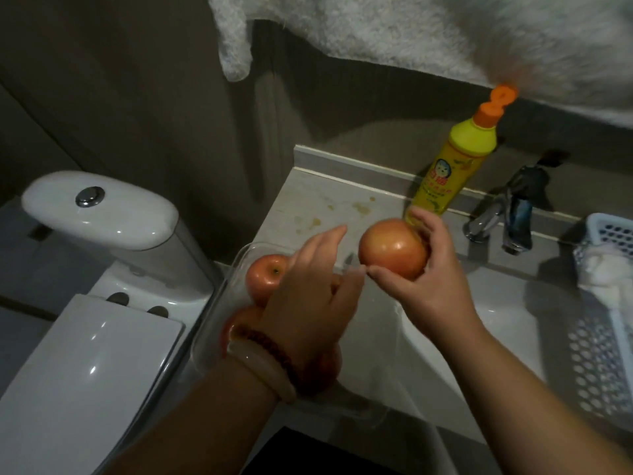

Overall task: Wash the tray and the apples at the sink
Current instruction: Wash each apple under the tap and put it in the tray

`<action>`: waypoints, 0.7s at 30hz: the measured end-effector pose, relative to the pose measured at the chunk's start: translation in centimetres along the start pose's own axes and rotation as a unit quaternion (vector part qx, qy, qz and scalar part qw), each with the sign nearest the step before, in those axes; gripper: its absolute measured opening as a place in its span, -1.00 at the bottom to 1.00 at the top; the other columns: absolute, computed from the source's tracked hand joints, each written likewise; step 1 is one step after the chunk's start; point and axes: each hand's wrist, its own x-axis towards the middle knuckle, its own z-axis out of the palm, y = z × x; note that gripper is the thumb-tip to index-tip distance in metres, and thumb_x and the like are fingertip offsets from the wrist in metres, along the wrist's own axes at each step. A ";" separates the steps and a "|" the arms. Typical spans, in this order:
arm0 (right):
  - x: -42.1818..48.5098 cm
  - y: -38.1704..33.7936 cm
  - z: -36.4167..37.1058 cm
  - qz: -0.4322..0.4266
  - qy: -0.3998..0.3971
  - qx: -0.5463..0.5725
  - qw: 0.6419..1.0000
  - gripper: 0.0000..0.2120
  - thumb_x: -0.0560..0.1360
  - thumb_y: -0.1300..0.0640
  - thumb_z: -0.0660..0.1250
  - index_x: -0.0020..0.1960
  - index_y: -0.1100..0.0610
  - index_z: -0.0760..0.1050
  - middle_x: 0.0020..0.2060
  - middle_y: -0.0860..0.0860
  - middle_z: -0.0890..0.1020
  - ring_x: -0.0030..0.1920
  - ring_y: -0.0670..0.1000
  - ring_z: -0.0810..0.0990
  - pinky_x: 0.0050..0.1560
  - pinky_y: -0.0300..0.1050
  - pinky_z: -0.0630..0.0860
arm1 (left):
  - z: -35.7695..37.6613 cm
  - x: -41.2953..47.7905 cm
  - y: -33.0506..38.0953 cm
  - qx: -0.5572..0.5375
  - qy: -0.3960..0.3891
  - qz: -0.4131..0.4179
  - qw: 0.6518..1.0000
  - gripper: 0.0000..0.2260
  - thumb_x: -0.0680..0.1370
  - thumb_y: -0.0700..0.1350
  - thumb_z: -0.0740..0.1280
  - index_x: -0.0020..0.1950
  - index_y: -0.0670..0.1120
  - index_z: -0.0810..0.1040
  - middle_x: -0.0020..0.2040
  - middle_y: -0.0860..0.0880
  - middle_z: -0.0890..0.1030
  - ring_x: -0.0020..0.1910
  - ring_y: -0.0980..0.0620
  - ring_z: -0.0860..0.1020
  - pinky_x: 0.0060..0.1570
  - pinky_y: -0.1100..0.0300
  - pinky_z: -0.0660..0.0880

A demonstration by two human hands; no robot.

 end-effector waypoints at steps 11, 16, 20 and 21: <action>-5.9 3.8 -9.0 -0.060 0.001 -0.174 0.983 -0.23 0.22 -0.30 0.40 0.36 -0.24 0.19 0.19 -0.38 0.33 0.21 -0.34 0.33 0.21 -0.52 0.25 | 10.2 1.8 6.0 -0.268 -0.211 -0.059 0.938 -0.42 0.33 0.29 0.29 0.33 0.20 0.38 0.20 0.09 0.54 0.12 0.14 0.56 0.08 0.17 0.58; -4.4 4.4 -13.8 -0.007 0.053 -0.158 0.986 -0.33 0.37 -0.25 0.36 0.43 -0.17 0.25 0.35 -0.15 0.40 0.31 -0.14 0.39 0.26 0.02 0.49 | 13.0 2.8 7.0 -0.276 -0.173 -0.113 0.939 -0.46 0.31 0.26 0.33 0.28 0.23 0.39 0.16 0.08 0.51 0.09 0.08 0.53 0.06 0.15 0.54; 0.5 4.0 -16.8 -0.015 0.104 -0.220 0.970 -0.44 0.55 -0.09 0.29 0.50 -0.12 0.21 0.42 -0.10 0.38 0.36 -0.12 0.34 0.37 -0.13 0.31 | 15.3 4.2 7.2 -0.276 -0.138 -0.149 0.939 -0.50 0.32 0.17 0.31 0.26 0.17 0.42 0.08 0.15 0.49 0.05 0.11 0.52 0.05 0.11 0.54; 2.1 3.9 -17.0 -0.028 0.088 -0.259 0.962 -0.43 0.57 -0.07 0.27 0.52 -0.12 0.18 0.46 -0.09 0.33 0.42 -0.09 0.29 0.38 -0.18 0.21 | 15.7 4.5 7.1 -0.278 -0.129 -0.161 0.938 -0.52 0.32 0.17 0.32 0.24 0.17 0.43 0.07 0.14 0.50 0.05 0.09 0.52 0.08 0.05 0.55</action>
